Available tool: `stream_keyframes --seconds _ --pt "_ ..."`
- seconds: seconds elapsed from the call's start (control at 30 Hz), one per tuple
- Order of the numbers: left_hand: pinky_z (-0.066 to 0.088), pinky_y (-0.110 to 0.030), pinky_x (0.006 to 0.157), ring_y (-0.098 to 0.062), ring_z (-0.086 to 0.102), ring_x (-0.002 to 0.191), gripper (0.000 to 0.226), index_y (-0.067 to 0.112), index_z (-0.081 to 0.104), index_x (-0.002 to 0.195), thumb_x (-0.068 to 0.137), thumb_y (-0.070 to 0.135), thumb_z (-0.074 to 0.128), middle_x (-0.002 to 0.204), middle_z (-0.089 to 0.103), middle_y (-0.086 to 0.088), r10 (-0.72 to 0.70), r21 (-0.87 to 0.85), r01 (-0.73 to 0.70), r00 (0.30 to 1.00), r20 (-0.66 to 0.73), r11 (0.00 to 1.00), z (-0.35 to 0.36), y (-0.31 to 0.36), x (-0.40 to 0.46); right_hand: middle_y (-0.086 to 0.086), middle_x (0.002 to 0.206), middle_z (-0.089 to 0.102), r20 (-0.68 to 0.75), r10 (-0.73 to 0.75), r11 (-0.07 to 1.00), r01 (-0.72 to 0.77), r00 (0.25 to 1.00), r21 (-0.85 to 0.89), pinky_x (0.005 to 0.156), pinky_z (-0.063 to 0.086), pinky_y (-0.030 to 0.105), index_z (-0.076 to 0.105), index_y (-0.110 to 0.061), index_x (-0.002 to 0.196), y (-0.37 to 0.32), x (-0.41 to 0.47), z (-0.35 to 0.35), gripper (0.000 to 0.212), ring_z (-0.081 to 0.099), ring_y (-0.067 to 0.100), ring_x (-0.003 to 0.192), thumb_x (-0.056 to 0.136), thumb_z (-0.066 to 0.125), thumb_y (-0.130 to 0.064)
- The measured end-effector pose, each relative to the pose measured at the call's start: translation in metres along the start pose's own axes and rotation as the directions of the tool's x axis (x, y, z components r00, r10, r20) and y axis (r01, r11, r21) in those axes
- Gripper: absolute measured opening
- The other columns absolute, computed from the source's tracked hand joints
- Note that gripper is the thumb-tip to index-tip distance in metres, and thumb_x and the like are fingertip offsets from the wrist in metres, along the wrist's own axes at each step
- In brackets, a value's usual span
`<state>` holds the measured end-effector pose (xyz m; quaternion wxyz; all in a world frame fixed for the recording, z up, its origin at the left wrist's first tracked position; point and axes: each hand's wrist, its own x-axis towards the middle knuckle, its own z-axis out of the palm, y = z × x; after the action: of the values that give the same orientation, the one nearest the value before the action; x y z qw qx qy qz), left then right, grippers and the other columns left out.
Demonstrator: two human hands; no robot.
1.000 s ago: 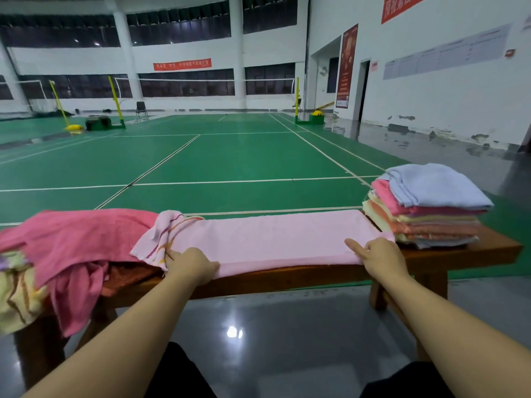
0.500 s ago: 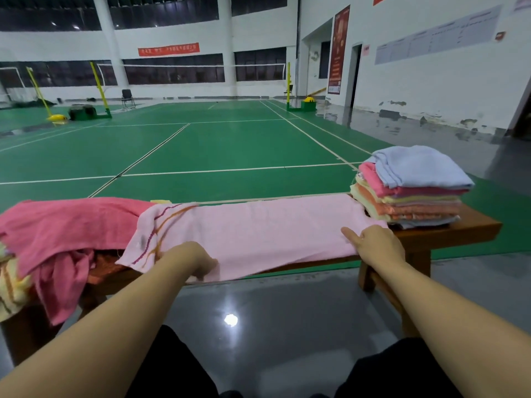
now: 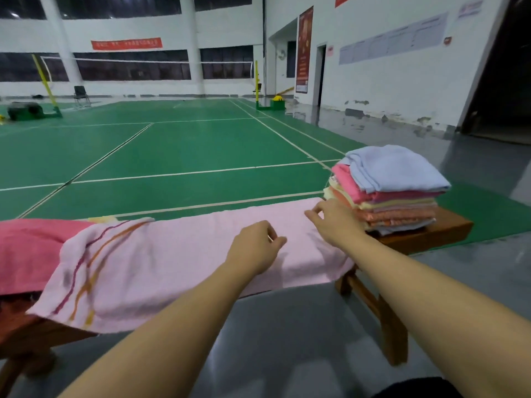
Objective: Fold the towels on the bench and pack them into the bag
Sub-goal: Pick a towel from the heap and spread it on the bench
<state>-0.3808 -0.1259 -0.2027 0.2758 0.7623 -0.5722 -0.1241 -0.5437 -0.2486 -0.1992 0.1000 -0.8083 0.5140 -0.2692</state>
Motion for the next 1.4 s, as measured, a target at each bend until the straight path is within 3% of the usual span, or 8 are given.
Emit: stream_keyframes --seconds 0.27,0.43,0.53,0.67,0.87,1.03,1.27,1.4 --pt "0.059 -0.042 0.083 -0.029 0.073 0.083 0.009 0.008 0.073 0.086 0.088 0.016 0.071 0.081 0.076 -0.011 0.087 -0.342 -0.036 0.987 0.135 0.939 0.059 0.058 0.079 0.011 0.120 0.070 0.323 0.100 0.986 -0.049 0.941 -0.162 0.086 0.047 0.032 0.069 -0.010 0.121 -0.010 0.091 0.007 0.030 0.064 0.029 0.109 0.102 0.054 -0.029" --pt "0.045 -0.021 0.048 -0.012 0.057 0.056 0.009 0.007 0.076 0.078 0.082 0.014 0.075 0.066 0.068 -0.003 0.064 -0.473 0.005 0.990 0.129 0.881 0.075 0.055 0.100 0.009 0.118 0.071 0.376 0.211 0.952 -0.103 0.902 -0.288 0.093 0.053 0.040 0.069 -0.009 0.121 0.007 0.130 0.024 0.051 0.066 0.032 0.103 0.095 0.062 -0.052" --pt "0.051 -0.028 0.058 -0.018 0.066 0.070 0.018 0.020 0.075 0.084 0.070 0.029 0.068 0.074 0.072 0.001 0.106 -0.269 -0.058 0.981 0.165 0.961 0.079 0.059 0.103 0.011 0.099 0.071 0.360 0.238 0.935 -0.113 0.902 -0.335 0.078 0.050 0.034 0.067 -0.005 0.097 0.010 0.140 0.032 0.042 0.064 0.031 0.086 0.089 0.072 -0.046" --pt "0.047 -0.036 0.077 -0.031 0.066 0.103 0.040 0.018 0.056 0.121 0.084 0.031 0.063 0.111 0.067 -0.007 0.038 0.010 -0.041 0.983 0.179 0.999 0.084 0.074 0.104 0.009 0.090 0.064 0.276 0.236 0.949 -0.160 0.932 -0.271 0.073 0.051 0.034 0.064 -0.004 0.098 0.011 0.147 0.034 0.035 0.061 0.028 0.085 0.081 0.083 -0.028" --pt "0.042 -0.034 0.079 -0.030 0.063 0.108 0.069 0.003 0.040 0.140 0.092 0.049 0.060 0.118 0.063 -0.008 0.067 0.121 -0.095 0.974 0.217 0.988 0.084 0.077 0.099 0.005 0.064 0.056 0.261 0.339 0.931 -0.281 0.904 -0.234 0.060 0.042 0.031 0.049 -0.008 0.071 0.014 0.149 0.037 0.052 0.053 0.021 0.059 0.075 0.088 -0.042" --pt "0.045 -0.033 0.073 -0.027 0.060 0.079 0.029 0.015 0.064 0.084 0.084 0.041 0.078 0.079 0.063 -0.007 0.126 -0.100 -0.095 0.916 0.381 0.990 0.070 0.053 0.110 0.009 0.087 0.074 0.312 0.306 0.947 -0.256 0.899 -0.192 0.078 0.058 0.036 0.072 -0.006 0.098 0.016 0.148 0.035 0.054 0.070 0.026 0.079 0.073 0.085 -0.051" --pt "0.051 -0.023 0.060 -0.012 0.060 0.054 0.027 0.019 0.064 0.082 0.076 0.025 0.089 0.074 0.069 -0.002 0.113 -0.125 -0.067 0.904 0.412 0.990 0.029 0.018 0.111 0.008 0.068 0.063 0.293 0.293 0.956 -0.290 0.910 -0.053 0.064 0.046 0.030 0.070 -0.002 0.096 0.019 0.146 0.039 0.051 0.055 0.025 0.061 0.082 0.079 -0.049" --pt "0.052 -0.022 0.062 -0.013 0.061 0.062 0.010 0.018 0.077 0.084 0.086 0.028 0.078 0.076 0.073 -0.001 0.082 -0.131 -0.027 0.898 0.433 0.991 0.021 0.021 0.103 0.007 0.087 0.063 0.311 0.301 0.953 -0.297 0.902 -0.061 0.062 0.038 0.031 0.067 -0.005 0.108 0.017 0.143 0.043 0.063 0.055 0.023 0.073 0.081 0.073 -0.062"
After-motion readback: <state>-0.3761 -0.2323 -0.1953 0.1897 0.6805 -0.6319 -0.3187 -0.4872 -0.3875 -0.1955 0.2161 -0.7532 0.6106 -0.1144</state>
